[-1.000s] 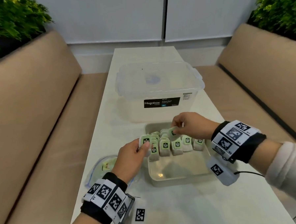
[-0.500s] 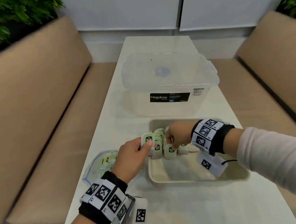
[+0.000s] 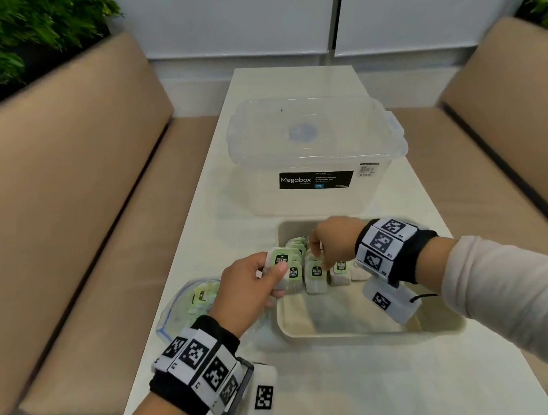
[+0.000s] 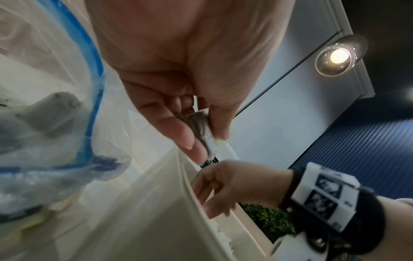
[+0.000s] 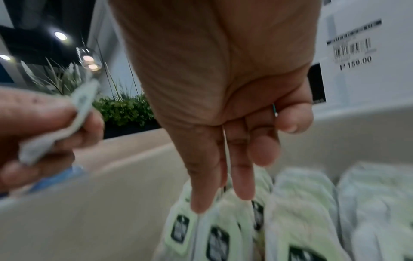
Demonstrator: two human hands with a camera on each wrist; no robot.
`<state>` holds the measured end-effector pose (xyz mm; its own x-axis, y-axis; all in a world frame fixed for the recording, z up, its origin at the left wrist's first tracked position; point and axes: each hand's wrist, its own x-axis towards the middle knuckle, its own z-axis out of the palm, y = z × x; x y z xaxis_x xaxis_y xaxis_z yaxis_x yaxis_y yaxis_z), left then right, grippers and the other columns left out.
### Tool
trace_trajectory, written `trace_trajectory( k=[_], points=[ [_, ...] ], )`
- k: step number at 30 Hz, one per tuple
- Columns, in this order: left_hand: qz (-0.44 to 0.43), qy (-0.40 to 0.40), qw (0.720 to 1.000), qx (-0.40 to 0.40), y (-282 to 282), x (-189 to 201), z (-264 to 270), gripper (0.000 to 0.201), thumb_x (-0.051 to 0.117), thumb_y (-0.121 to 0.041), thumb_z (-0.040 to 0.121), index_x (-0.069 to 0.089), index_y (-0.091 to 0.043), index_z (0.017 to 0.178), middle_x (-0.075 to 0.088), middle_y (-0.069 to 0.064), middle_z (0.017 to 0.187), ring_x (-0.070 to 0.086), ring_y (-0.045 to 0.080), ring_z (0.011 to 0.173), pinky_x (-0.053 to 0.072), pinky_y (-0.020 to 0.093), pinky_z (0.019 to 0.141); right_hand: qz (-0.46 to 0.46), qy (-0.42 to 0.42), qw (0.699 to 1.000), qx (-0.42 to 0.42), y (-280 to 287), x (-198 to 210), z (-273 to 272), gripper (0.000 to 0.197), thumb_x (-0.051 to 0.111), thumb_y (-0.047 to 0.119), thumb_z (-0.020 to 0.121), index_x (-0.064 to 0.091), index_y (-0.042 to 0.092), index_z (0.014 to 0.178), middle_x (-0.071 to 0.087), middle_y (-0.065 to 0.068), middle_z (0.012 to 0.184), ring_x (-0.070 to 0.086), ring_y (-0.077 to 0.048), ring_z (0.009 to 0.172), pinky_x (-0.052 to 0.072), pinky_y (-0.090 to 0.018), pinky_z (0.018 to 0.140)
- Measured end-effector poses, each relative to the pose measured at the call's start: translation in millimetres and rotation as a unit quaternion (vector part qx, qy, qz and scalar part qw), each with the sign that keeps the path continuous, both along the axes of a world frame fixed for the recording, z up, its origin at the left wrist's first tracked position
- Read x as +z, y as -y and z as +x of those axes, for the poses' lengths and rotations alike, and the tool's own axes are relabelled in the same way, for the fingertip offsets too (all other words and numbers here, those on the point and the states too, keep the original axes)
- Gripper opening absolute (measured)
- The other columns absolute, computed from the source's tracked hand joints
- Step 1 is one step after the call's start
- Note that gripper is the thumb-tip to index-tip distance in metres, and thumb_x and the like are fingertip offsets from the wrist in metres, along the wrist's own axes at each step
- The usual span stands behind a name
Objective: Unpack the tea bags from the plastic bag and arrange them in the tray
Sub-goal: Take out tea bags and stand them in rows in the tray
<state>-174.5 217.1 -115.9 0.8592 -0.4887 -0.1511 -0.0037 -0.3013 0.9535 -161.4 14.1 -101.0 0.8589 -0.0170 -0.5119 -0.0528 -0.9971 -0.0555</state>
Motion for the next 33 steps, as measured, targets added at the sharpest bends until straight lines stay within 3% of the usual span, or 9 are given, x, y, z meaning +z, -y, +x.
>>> trace_trajectory(
  k=[4, 8, 12, 15, 18, 22, 28, 31, 33],
  points=[
    [0.005, 0.023, 1.0, 0.005, 3.4, 3.3, 2.3, 0.009, 0.064, -0.02, 0.087, 0.063, -0.025, 0.079, 0.066, -0.003, 0.073, 0.068, 0.011, 0.059, 0.045, 0.018, 0.047, 0.159, 0.004, 0.987, -0.018, -1.2, 34.6, -6.6, 0.043, 0.082, 0.029, 0.069, 0.062, 0.023, 0.108, 0.068, 0.005, 0.096, 0.059, -0.011, 0.08, 0.045, -0.024, 0.07],
    [0.018, 0.065, 0.998, 0.0, 12.6, 9.8, 1.1, 0.008, 0.066, -0.023, 0.084, 0.065, -0.02, 0.077, 0.068, 0.002, 0.075, 0.07, 0.016, 0.069, 0.047, 0.017, 0.051, 0.281, 0.073, 0.957, -0.027, -11.7, 55.3, -17.4, 0.022, 0.074, 0.03, 0.079, 0.066, 0.017, 0.095, 0.065, 0.007, 0.076, 0.057, -0.001, 0.058, 0.047, -0.016, 0.059],
    [0.043, 0.086, 0.995, -0.018, 21.3, 14.3, -0.2, 0.006, 0.069, -0.03, 0.08, 0.068, -0.032, 0.075, 0.072, -0.004, 0.078, 0.068, 0.009, 0.077, 0.053, 0.029, 0.07, 0.264, 0.135, 0.955, -0.027, -12.5, 60.7, -23.5, 0.014, 0.072, 0.021, 0.082, 0.068, 0.008, 0.086, 0.057, 0.01, 0.061, 0.048, 0.005, 0.042, 0.039, -0.006, 0.046],
    [0.088, 0.132, 0.987, -0.031, 27.0, 16.4, -0.4, 0.011, 0.074, -0.031, 0.075, 0.066, -0.035, 0.07, 0.067, -0.009, 0.084, 0.061, 0.004, 0.08, 0.042, 0.009, 0.067, 0.26, 0.128, 0.956, -0.036, -6.7, 63.9, -27.6, 0.015, 0.072, 0.02, 0.082, 0.068, 0.007, 0.087, 0.056, 0.01, 0.06, 0.047, 0.005, 0.041, 0.036, -0.006, 0.044],
    [0.109, 0.163, 0.979, -0.056, 30.8, 15.3, 0.2, 0.016, 0.077, -0.033, 0.072, 0.071, -0.026, 0.084, 0.064, -0.013, 0.093, 0.056, 0.003, 0.087, 0.037, 0.006, 0.069, 0.267, 0.113, 0.956, -0.046, -0.8, 63.9, -31.4, 0.011, 0.073, 0.018, 0.081, 0.068, 0.01, 0.089, 0.057, 0.01, 0.06, 0.047, 0.004, 0.04, 0.038, -0.008, 0.045],
    [0.161, 0.181, 0.967, -0.072, 28.9, 10.6, 6.1, 0.044, 0.079, -0.027, 0.07, 0.062, -0.031, 0.11, 0.051, -0.014, 0.107, 0.049, 0.008, 0.101, 0.035, 0.018, 0.083, 0.214, 0.085, 0.971, -0.059, 12.9, 58.8, -32.3, 0.011, 0.075, 0.022, 0.079, 0.069, 0.018, 0.087, 0.06, 0.009, 0.062, 0.053, -0.008, 0.052, 0.046, -0.02, 0.055],
    [0.176, 0.179, 0.965, -0.073, 24.2, -2.2, 13.2, 0.042, 0.069, -0.003, 0.076, 0.058, -0.036, 0.099, 0.044, -0.012, 0.108, 0.046, 0.001, 0.088, 0.034, -0.001, 0.072, 0.094, -0.029, 0.993, -0.065, 33.2, 32.7, -28.7, 0.011, 0.074, 0.018, 0.079, 0.067, 0.02, 0.086, 0.064, 0.005, 0.072, 0.052, -0.008, 0.053, 0.045, -0.019, 0.055],
    [0.185, 0.178, 0.962, -0.086, 25.0, -4.6, 16.0, 0.045, 0.065, 0.001, 0.077, 0.058, -0.035, 0.102, 0.041, -0.012, 0.109, 0.044, -0.001, 0.087, 0.034, -0.001, 0.071, 0.059, -0.069, 0.994, -0.058, 34.3, 18.3, -23.5, 0.016, 0.072, 0.016, 0.079, 0.068, 0.017, 0.094, 0.064, 0.0, 0.084, 0.052, -0.009, 0.054, 0.044, -0.02, 0.054],
    [0.192, 0.175, 0.962, -0.088, 25.2, -4.8, 19.4, 0.044, 0.063, 0.002, 0.077, 0.058, -0.033, 0.103, 0.039, -0.012, 0.109, 0.044, 0.003, 0.091, 0.032, 0.004, 0.076, 0.043, -0.082, 0.995, -0.044, 32.9, 10.9, -18.8, 0.019, 0.071, 0.016, 0.08, 0.068, 0.015, 0.099, 0.062, 0.001, 0.078, 0.05, -0.008, 0.051, 0.042, -0.018, 0.05]
  ],
)
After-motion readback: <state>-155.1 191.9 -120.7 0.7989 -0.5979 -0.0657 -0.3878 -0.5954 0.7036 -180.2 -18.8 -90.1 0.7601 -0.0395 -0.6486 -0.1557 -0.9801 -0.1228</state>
